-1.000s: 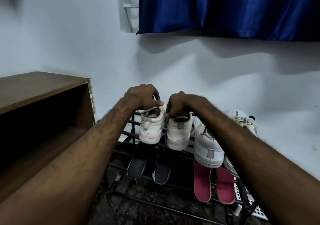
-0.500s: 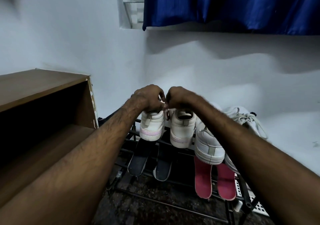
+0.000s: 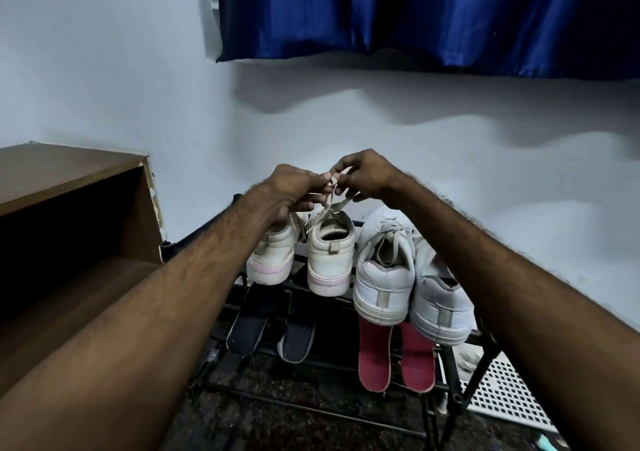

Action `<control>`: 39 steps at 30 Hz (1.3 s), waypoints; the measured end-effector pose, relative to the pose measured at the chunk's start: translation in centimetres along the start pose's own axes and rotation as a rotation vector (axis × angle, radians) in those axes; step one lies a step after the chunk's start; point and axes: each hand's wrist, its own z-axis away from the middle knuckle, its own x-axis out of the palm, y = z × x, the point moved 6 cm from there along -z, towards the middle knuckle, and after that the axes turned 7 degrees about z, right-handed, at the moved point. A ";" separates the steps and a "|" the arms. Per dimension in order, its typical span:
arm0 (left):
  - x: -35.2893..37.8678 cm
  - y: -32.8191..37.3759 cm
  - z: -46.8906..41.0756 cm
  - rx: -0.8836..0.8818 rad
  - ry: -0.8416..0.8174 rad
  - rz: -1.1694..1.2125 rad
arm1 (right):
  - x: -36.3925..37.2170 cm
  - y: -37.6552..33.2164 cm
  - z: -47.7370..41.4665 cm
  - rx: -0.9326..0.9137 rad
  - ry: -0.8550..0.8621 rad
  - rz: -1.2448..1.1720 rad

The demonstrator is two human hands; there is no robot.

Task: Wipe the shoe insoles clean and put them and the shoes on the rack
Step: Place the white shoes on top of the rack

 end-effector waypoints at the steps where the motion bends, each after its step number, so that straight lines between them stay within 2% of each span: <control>1: 0.4 -0.4 0.0 -0.002 -0.010 -0.006 | -0.2 0.2 0.1 0.004 -0.009 0.009; 5: 1.1 -2.3 -0.2 0.084 0.009 -0.263 | -0.5 0.9 0.6 0.006 -0.090 0.094; 8: 1.7 -1.5 -0.5 0.207 0.068 -0.624 | -1.1 1.4 0.8 0.008 -0.079 0.128; 12: 3.8 -0.7 0.3 0.162 -0.113 -1.148 | -0.9 2.1 1.0 0.004 -0.128 0.232; 15: 4.9 0.6 0.8 0.189 -0.203 -1.322 | -1.2 1.7 1.3 -0.042 -0.221 0.340; 19: 4.0 2.9 0.8 0.333 -0.113 -1.358 | -0.5 1.8 2.5 -0.091 -0.425 0.651; 23: 2.3 2.5 0.8 0.291 -0.145 -1.350 | 1.0 3.0 3.8 -0.096 -0.512 0.886; 27: 2.2 0.5 1.1 0.193 -0.265 -1.363 | -0.5 2.2 4.1 -0.197 -0.416 0.841; 31: 3.4 0.5 1.6 0.186 -0.344 -1.425 | -1.4 2.6 5.1 -0.175 -0.515 0.852; 33: 3.7 1.6 1.6 0.205 -0.309 -1.472 | -1.2 3.1 5.4 -0.179 -0.528 0.896; 36: 4.3 3.7 1.7 0.364 -0.151 -1.519 | -1.1 3.1 5.5 -0.245 -0.470 0.900; 39: 5.2 2.2 1.8 0.417 -0.166 -1.538 | -2.1 3.0 5.5 -0.302 -0.347 0.818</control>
